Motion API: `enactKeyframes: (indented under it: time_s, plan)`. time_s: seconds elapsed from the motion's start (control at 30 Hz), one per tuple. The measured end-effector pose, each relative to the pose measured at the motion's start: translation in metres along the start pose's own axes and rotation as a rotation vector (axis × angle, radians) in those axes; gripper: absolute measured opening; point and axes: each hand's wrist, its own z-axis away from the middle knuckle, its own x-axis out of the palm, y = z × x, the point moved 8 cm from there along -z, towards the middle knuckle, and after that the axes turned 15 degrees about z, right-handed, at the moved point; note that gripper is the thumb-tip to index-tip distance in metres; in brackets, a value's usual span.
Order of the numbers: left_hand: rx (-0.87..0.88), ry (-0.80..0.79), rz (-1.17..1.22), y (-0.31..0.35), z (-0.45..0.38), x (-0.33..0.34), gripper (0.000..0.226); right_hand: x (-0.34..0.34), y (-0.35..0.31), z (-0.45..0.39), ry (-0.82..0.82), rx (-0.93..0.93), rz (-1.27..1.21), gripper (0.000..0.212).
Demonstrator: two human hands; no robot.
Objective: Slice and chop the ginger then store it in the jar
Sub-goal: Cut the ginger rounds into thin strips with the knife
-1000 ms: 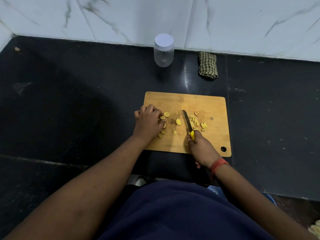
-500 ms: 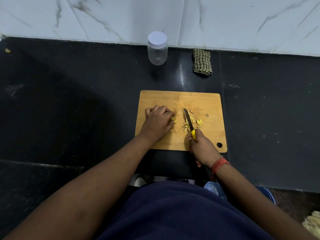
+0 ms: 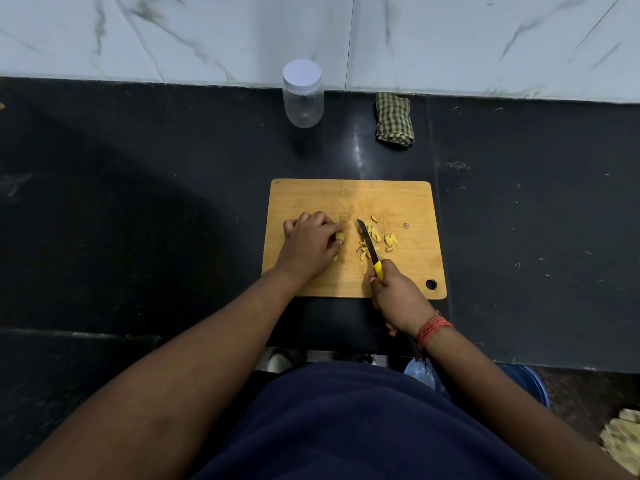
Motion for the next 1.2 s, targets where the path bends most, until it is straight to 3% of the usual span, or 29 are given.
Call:
enactKeyframes:
  time_s: [0.3, 0.57, 1.2]
  plan:
    - [-0.107, 0.02, 0.124, -0.003, 0.0, -0.002, 0.032, 0.009, -0.025, -0.007, -0.047, 0.004, 0.031, 0.017]
    - [-0.029, 0.094, 0.085, 0.002, 0.003, -0.009, 0.013, 0.014, -0.031, -0.014, -0.067, 0.023, 0.04, 0.044]
    - [0.186, 0.212, -0.096, 0.014, 0.011, -0.008, 0.012, 0.013, -0.027, -0.018, -0.062, 0.041, 0.006, 0.034]
